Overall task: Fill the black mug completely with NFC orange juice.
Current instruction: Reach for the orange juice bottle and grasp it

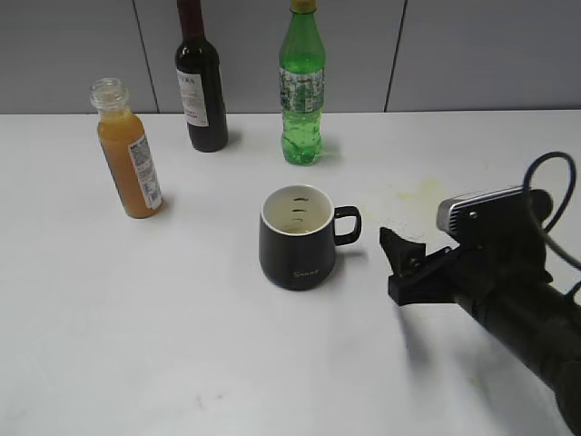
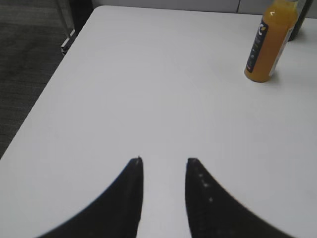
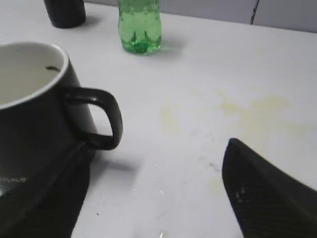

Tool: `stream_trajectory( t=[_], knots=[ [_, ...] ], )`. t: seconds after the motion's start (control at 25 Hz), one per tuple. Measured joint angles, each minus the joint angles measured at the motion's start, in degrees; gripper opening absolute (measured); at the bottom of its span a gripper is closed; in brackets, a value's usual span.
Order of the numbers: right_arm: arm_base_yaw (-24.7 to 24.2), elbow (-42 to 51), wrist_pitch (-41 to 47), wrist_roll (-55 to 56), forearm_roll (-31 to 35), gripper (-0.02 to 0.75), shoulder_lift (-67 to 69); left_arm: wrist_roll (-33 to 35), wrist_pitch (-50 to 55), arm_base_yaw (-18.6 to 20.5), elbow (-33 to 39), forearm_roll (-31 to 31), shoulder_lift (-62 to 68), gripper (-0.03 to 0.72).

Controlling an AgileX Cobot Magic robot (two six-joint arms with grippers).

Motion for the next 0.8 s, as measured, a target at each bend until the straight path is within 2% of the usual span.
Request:
stream_trajectory(
  t=[0.2,0.32,0.4,0.56,0.64,0.8],
  knots=[
    [0.0,0.7,3.0,-3.2,2.0,0.639,-11.8,0.0,0.0,0.0,0.0,0.0,0.0,0.237],
    [0.0,-1.3,13.8,-10.3,5.0,0.639,-18.0,0.0,0.0,0.0,0.0,0.0,0.0,0.237],
    [0.0,-3.3,24.3,-17.0,8.0,0.639,-21.6,0.1,0.0,0.0,0.0,0.0,0.0,0.237],
    [0.0,-7.4,44.3,-32.7,18.1,0.638,-26.8,0.1,0.0,0.0,0.0,0.0,0.0,0.237],
    [0.0,-8.4,51.6,-37.2,22.2,0.636,-28.2,0.0,0.0,0.0,0.0,0.0,0.0,0.237],
    [0.0,-8.7,61.1,-39.7,23.6,0.629,-28.8,0.0,0.0,0.0,0.0,0.0,0.0,0.237]
  ],
)
